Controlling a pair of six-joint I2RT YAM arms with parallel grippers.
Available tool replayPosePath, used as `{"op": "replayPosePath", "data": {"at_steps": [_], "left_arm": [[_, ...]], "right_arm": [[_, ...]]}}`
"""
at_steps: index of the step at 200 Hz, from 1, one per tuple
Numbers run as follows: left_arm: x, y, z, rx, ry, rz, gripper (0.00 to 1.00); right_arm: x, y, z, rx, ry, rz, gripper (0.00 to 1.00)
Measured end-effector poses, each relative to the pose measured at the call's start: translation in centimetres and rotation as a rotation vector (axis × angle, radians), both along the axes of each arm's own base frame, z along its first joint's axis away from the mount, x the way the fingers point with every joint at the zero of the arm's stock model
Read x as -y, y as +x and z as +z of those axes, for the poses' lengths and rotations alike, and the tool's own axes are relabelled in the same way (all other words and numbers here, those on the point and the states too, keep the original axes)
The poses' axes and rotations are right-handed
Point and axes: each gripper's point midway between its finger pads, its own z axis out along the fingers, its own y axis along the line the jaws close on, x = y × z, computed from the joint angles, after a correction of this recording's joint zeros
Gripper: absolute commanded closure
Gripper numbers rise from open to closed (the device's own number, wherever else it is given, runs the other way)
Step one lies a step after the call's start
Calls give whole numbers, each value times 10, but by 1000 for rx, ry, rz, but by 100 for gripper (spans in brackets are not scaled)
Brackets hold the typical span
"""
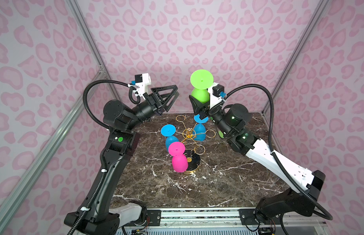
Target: Take the wine glass off the wine glass rack
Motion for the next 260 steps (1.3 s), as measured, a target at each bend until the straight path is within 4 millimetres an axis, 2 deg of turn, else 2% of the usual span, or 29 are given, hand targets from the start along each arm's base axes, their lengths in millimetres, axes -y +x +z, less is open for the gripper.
{"op": "replayPosePath", "data": {"at_steps": [27, 54, 73, 93, 140, 163, 207, 260], "left_arm": [[-9, -1, -11, 96, 62, 112, 33], [-21, 4, -25, 229, 180, 277, 34], [-31, 10, -34, 333, 273, 401, 34], [-34, 16, -38, 468, 383, 493, 34], [-24, 11, -34, 907, 636, 613, 36], [-14, 15, -41, 1064, 732, 614, 38], [5, 16, -58, 1285, 825, 548, 41], [16, 12, -66, 1423, 853, 507, 44]], "right_arm": [[31, -12, 3, -81, -41, -30, 33], [53, -31, 4, -166, -103, -35, 34], [65, -42, 8, -208, -143, -37, 35], [72, -52, 0, -270, -195, -26, 36], [66, -61, -46, -431, -312, 33, 37], [58, -62, -64, -490, -329, 70, 39], [36, -67, -77, -554, -319, 159, 41], [17, -69, -89, -602, -318, 228, 43]]}}
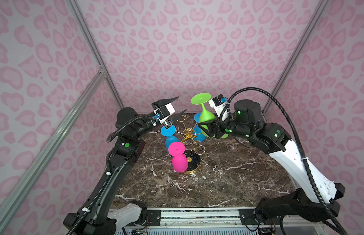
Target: Take the wine glass off the wine glass rack
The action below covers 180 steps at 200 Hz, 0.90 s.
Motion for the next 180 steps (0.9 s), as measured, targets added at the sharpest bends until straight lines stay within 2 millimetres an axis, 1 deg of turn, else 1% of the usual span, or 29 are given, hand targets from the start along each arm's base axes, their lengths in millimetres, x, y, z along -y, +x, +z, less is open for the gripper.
{"op": "replayPosePath", "data": {"at_steps": [69, 180], "left_arm": [[6, 0, -4, 40, 33, -17, 47], [11, -1, -7, 82, 64, -27, 59]], "right_arm": [[-22, -3, -8, -44, 7, 60, 45], [-40, -8, -20, -93, 1, 120, 47]]}}
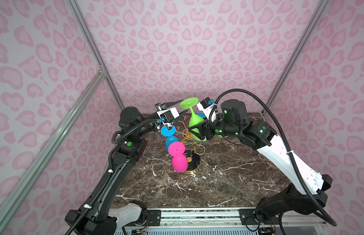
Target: Take the wine glass off the wine glass rack
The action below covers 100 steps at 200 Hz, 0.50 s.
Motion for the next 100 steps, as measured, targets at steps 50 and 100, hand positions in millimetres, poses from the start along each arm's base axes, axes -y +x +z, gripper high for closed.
{"op": "replayPosePath", "data": {"at_steps": [50, 100], "left_arm": [[1, -1, -2, 15, 13, -4, 71], [1, 5, -13, 9, 28, 16, 82]], "right_arm": [[-2, -2, -4, -13, -8, 11, 47], [-3, -3, -12, -45, -20, 12, 47]]}}
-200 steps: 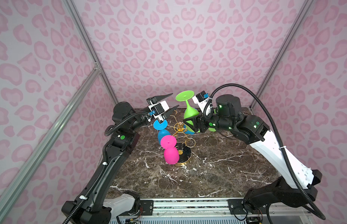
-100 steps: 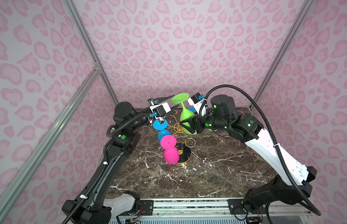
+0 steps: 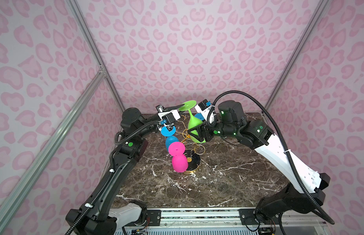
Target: Take the wine glass off the wine glass rack
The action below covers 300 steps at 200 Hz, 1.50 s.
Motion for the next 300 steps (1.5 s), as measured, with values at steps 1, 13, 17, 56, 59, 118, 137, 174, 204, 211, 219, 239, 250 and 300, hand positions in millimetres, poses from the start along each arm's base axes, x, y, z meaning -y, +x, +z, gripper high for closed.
{"op": "replayPosePath", "data": {"at_steps": [1, 13, 17, 56, 59, 118, 137, 174, 204, 211, 219, 239, 250, 300], "left_arm": [[0, 0, 0, 0, 0, 0, 82], [0, 1, 0, 3, 0, 5, 83], [0, 1, 0, 5, 2, 6, 84], [-3, 5, -1, 16, 10, 37, 91], [-3, 5, -1, 16, 11, 39, 92], [-4, 8, -3, 6, 10, 53, 97], [-4, 9, -3, -2, 6, 55, 97], [-6, 13, -4, -62, -23, 64, 97], [-8, 18, -5, -115, -56, 75, 97], [-10, 20, -4, -121, -63, 81, 97], [-11, 22, -4, -130, -70, 92, 97], [-15, 29, -8, -157, -84, 120, 97], [-18, 33, -12, -182, -94, 135, 97], [-32, 51, -17, -293, -176, 196, 97]], "right_arm": [[0, 0, 0, 0, 0, 0, 47], [0, 0, 0, -1, 0, 1, 47], [0, 0, 0, -2, 0, 1, 47], [-1, 0, 2, -5, 12, -3, 45], [0, 0, 2, -5, 13, -4, 44], [4, -4, 6, -4, 34, -9, 29], [7, -7, 9, -3, 45, -11, 22], [18, -14, 27, 46, 106, -17, 13], [33, -15, 39, 72, 169, -43, 10], [37, -16, 41, 76, 183, -46, 10], [43, -17, 44, 77, 204, -56, 10], [61, -19, 55, 91, 266, -78, 10], [71, -22, 62, 103, 299, -85, 10], [99, -42, 87, 169, 398, -98, 12]]}}
